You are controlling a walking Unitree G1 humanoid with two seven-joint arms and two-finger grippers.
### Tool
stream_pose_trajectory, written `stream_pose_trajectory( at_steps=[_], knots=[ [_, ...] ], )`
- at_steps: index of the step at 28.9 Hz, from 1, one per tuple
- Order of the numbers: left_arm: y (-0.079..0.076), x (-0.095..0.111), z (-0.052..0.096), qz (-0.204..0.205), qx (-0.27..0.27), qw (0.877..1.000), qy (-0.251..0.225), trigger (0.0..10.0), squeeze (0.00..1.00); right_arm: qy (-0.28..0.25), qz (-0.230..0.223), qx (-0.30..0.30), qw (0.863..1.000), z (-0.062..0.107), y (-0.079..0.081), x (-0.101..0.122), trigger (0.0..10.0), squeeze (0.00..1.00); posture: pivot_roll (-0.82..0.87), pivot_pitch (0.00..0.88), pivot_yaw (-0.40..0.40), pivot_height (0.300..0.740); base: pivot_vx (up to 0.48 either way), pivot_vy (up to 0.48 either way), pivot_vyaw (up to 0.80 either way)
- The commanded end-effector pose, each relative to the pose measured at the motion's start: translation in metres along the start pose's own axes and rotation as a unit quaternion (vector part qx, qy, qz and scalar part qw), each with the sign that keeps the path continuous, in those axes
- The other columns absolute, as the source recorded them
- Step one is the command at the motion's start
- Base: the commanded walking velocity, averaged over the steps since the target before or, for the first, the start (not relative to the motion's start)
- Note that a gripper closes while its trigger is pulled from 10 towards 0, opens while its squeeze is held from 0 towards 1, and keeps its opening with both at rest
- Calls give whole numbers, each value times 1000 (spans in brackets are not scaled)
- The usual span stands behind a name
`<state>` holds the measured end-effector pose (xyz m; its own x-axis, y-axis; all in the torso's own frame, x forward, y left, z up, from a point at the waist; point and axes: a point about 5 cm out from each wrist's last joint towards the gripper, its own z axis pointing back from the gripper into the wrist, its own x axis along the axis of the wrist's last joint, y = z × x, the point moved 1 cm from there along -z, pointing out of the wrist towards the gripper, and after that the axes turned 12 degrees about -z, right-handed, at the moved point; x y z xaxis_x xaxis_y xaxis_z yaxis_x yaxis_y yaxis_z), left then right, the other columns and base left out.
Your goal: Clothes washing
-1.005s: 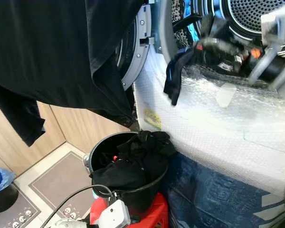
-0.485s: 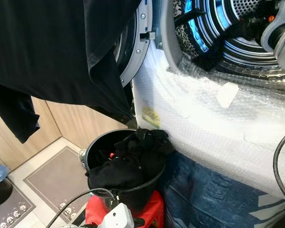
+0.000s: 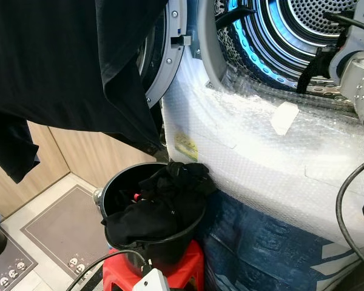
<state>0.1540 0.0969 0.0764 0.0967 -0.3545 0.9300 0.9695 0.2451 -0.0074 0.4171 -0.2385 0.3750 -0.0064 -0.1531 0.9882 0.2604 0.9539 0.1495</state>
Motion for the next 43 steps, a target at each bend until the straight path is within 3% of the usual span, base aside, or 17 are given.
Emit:
stream_pose_trajectory(
  at_steps=[1,16,24,25,26,27,29,30,32,33,34,38,39,43],
  knots=[
    [-2,2,0,-6,-3,1000,-1,10000,0,-12,-2,1,1000,3,4,14,10000,1000,-6,40,-33,740,0,0,0],
    [1,2,1,-6,-1,1000,-6,10000,0,-47,1,-9,999,5,1,25,10000,1000,-13,46,-23,740,0,0,0],
    [9,3,2,-20,21,1000,-11,10000,0,-82,2,45,996,7,8,31,10000,1000,-8,35,-17,740,0,0,0],
    [14,5,2,-32,37,999,-15,10000,0,-94,-15,103,990,10,13,32,10000,165,-8,28,-14,740,0,0,0],
    [19,7,2,-42,55,997,-18,10000,0,-96,-41,159,982,13,17,31,10000,0,-8,26,-12,740,0,0,0],
    [19,7,2,-42,55,997,-18,10000,0,-96,-41,159,982,13,17,31,10000,0,-8,26,-12,740,0,0,0],
    [30,11,1,-61,87,994,-24,10000,0,-100,-81,248,960,20,19,27,10000,0,-9,21,-6,740,0,0,0],
    [30,11,1,-61,87,994,-24,10000,0,-100,-81,248,960,20,19,27,10000,0,-9,21,-6,740,0,0,0],
    [41,14,2,-72,114,990,-31,10000,0,-105,-110,298,942,26,19,21,10000,0,-10,15,2,740,0,0,0],
    [41,14,2,-72,114,990,-31,10000,0,-105,-110,298,942,26,19,21,10000,0,-10,15,2,740,0,0,0],
    [51,18,4,-78,141,986,-38,10000,0,-119,-124,338,925,33,17,17,10000,0,-12,13,8,740,0,0,0],
    [65,23,9,-85,180,979,-49,10000,0,-132,-132,387,903,47,15,8,10000,0,-17,10,19,740,0,0,0],
    [65,23,9,-85,180,979,-49,10000,0,-132,-132,387,903,47,15,8,10000,0,-17,10,19,740,0,0,0],
    [77,28,13,-99,218,969,-62,10000,0,-149,-147,432,877,66,6,-5,10000,0,-26,9,31,740,0,0,0]
  ],
)
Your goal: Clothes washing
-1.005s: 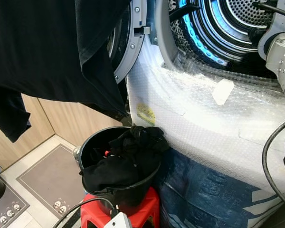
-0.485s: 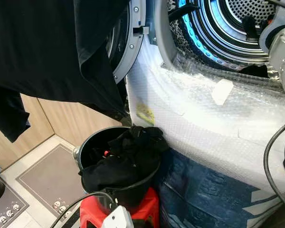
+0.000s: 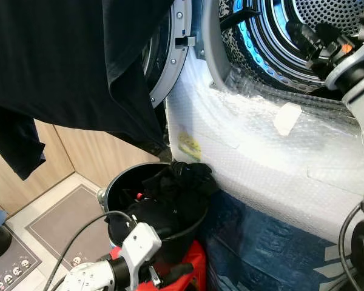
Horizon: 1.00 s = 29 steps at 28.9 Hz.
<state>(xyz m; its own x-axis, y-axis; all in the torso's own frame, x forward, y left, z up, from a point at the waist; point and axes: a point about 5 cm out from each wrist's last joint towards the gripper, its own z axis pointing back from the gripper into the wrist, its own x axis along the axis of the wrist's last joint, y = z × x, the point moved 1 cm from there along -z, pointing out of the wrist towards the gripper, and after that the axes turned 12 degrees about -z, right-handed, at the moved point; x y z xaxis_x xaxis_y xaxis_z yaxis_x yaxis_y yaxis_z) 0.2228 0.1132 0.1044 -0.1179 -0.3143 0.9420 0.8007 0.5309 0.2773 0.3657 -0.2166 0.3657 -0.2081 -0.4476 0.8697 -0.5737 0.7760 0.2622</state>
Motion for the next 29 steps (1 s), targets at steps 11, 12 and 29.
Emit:
stream_pose_trajectory(
  at_steps=[11,12,29],
  knots=[
    [25,2,-4,-33,66,997,-12,10000,0,-40,-30,124,991,50,33,-7,10000,0,-42,4,43,740,0,0,0],
    [27,2,-5,-34,68,997,-13,10000,0,-38,-31,135,990,53,36,-9,10000,0,-42,4,43,740,0,0,0],
    [65,-1,-9,-65,116,991,-16,10000,0,124,-72,293,945,119,93,-73,10000,0,-79,0,57,740,0,0,0]
  ],
)
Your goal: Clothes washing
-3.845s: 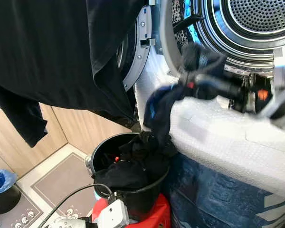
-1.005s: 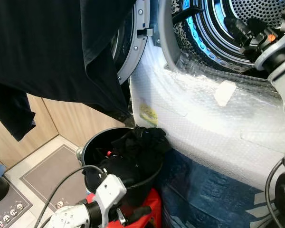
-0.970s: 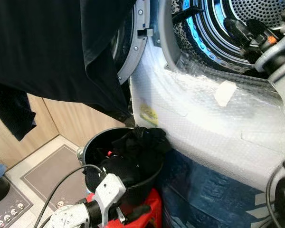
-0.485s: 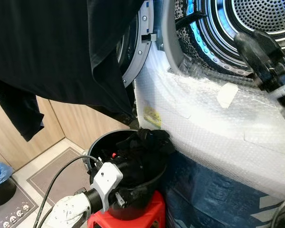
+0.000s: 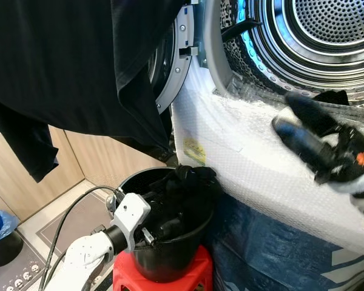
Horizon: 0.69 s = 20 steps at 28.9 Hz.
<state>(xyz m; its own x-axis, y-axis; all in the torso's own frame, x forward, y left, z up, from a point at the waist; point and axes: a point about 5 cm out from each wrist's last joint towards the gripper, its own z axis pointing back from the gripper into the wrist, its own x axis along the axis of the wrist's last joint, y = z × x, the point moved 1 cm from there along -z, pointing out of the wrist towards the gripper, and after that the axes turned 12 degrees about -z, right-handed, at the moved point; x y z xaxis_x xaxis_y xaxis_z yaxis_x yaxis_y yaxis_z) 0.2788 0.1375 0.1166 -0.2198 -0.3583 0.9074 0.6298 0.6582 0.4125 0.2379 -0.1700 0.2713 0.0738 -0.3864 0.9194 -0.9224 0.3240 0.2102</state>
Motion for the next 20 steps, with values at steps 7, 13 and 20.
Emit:
stream_pose_trajectory(
  at_steps=[7,13,20],
  knots=[
    [21,-5,-8,-18,-2,1000,1,10000,0,86,-25,2,996,10,14,-31,10000,0,-93,12,64,740,0,0,0],
    [32,-10,-14,-14,-7,1000,4,10000,0,104,-56,-13,993,20,16,-46,10000,0,-102,41,64,740,0,0,0],
    [45,-11,-20,-23,-16,1000,8,10000,0,106,-67,-12,992,24,23,-49,10000,0,-119,77,65,740,0,0,0]
  ],
)
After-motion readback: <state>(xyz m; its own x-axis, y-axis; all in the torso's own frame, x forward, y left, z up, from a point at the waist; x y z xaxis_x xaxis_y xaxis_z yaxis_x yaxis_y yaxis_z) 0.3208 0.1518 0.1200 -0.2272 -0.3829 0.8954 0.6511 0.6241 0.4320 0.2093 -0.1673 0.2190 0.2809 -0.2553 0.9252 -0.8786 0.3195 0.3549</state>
